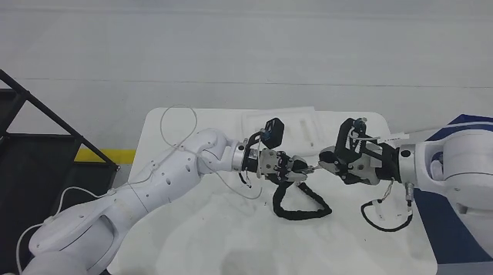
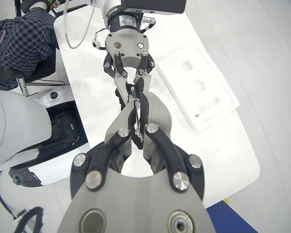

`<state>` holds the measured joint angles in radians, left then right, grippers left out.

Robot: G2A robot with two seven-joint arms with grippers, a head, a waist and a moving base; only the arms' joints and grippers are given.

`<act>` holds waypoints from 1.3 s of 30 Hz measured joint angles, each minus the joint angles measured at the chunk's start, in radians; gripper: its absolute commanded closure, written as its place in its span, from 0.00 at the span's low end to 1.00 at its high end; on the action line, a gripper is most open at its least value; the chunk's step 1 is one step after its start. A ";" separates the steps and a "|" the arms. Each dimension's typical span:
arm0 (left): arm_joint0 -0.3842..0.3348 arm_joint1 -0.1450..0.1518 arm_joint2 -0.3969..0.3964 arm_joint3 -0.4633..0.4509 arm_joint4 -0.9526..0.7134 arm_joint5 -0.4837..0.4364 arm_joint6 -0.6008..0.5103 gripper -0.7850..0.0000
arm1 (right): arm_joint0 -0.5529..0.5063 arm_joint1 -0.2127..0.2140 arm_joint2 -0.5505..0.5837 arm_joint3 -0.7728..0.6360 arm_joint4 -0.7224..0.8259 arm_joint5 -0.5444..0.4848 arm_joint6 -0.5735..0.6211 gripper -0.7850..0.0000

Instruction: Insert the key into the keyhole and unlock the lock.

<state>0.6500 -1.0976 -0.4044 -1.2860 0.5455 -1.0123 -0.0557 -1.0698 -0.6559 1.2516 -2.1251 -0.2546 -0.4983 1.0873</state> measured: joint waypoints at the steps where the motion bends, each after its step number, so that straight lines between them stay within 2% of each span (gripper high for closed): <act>1: 0.000 0.000 0.001 0.005 0.005 0.000 -0.002 1.00 | -0.004 0.001 0.006 0.001 -0.004 -0.001 0.000 0.00; 9: 0.012 -0.003 0.004 0.086 0.075 0.001 -0.068 1.00 | -0.064 0.009 0.048 0.011 -0.059 -0.044 -0.036 0.00; 18: 0.042 -0.019 0.018 0.151 0.141 0.056 -0.180 1.00 | -0.120 0.009 0.048 0.029 -0.102 -0.060 -0.084 0.00; 19: 0.043 -0.021 0.018 0.155 0.148 0.062 -0.189 0.90 | -0.123 0.009 0.046 0.032 -0.105 -0.063 -0.089 0.00; 20: 0.044 -0.023 0.018 0.160 0.155 0.068 -0.197 0.58 | -0.124 0.008 0.042 0.037 -0.109 -0.067 -0.094 0.00; 21: 0.044 -0.025 0.017 0.164 0.164 0.077 -0.203 0.05 | -0.126 0.007 0.036 0.044 -0.112 -0.072 -0.103 0.00; 22: 0.045 -0.028 0.016 0.167 0.170 0.082 -0.203 0.00 | -0.126 0.005 0.031 0.051 -0.113 -0.078 -0.112 0.00; 26: 0.050 -0.037 0.010 0.186 0.191 0.103 -0.202 0.00 | -0.120 -0.002 0.002 0.092 -0.132 -0.108 -0.149 0.00; 31: 0.052 -0.040 -0.024 0.203 0.183 0.060 -0.139 0.00 | -0.088 -0.016 -0.054 0.158 -0.170 -0.183 -0.208 0.00; 35: 0.039 -0.030 -0.081 0.202 0.178 0.006 -0.061 0.00 | -0.041 -0.033 -0.105 0.254 -0.188 -0.251 -0.277 0.00; 39: 0.013 -0.011 -0.151 0.164 0.182 -0.001 0.016 0.00 | 0.043 -0.057 -0.160 0.377 -0.192 -0.336 -0.352 0.00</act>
<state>0.6634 -1.1085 -0.5555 -1.1223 0.7278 -1.0128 -0.0396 -1.0264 -0.7132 1.0918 -1.7476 -0.4463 -0.8342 0.7350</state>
